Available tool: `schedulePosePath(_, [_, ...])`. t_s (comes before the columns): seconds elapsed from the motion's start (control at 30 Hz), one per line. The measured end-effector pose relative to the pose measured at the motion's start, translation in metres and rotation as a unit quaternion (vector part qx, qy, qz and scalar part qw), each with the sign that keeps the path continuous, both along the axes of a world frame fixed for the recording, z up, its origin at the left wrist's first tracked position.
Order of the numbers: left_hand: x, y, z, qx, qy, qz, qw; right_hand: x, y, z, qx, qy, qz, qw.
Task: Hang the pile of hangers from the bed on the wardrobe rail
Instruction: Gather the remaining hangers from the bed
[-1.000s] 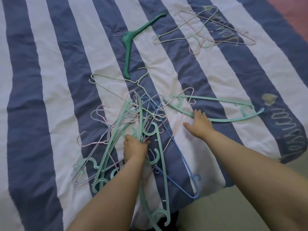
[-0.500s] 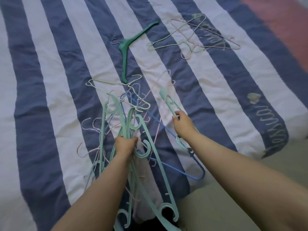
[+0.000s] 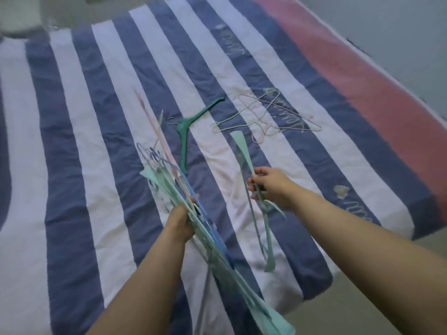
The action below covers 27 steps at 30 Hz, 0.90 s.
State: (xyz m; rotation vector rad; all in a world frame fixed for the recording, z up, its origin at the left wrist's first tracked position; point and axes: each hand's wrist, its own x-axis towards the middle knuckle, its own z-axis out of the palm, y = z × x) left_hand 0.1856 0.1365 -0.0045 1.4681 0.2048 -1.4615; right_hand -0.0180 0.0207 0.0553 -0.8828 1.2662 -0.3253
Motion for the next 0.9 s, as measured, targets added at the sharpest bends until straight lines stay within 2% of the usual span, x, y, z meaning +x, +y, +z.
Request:
schedulePosePath(0.07, [0.003,-0.023,0.020,-0.068,0.042,0.016,0.997,0.014,-0.007,0.013,-0.021,-0.006,0.011,1.000])
schedulePosePath(0.23, [-0.004,-0.060,0.045,-0.133,0.106,0.016,0.985,0.063,-0.016,0.027,-0.165,0.052,0.015,0.985])
schedulePosePath(0.37, [-0.018,-0.092,0.053,-0.163,0.140,-0.002,0.977,0.083,-0.023,0.033,-0.278,0.152,0.158,0.935])
schedulePosePath(0.5, [-0.010,-0.122,0.046,-0.150,0.111,-0.002,0.982,0.076,-0.062,0.024,-0.276,0.149,0.260,0.913])
schedulePosePath(0.57, [-0.003,-0.136,0.040,-0.132,0.034,-0.007,0.991,0.073,-0.081,0.019,-0.273,0.082,0.268,0.920])
schedulePosePath(0.6, [-0.001,-0.146,0.038,-0.116,-0.035,-0.004,0.993,0.072,-0.088,0.016,-0.276,0.052,0.264,0.923])
schedulePosePath(0.7, [0.000,-0.176,0.047,-0.084,-0.209,-0.014,0.974,0.075,-0.104,0.007,-0.300,0.030,0.239,0.923])
schedulePosePath(0.8, [0.012,-0.207,0.050,-0.054,-0.335,-0.060,0.939,0.069,-0.141,-0.011,-0.259,0.061,0.115,0.957])
schedulePosePath(0.9, [0.038,-0.243,0.042,-0.026,-0.422,-0.117,0.899,0.046,-0.195,-0.042,-0.220,0.126,0.112,0.961])
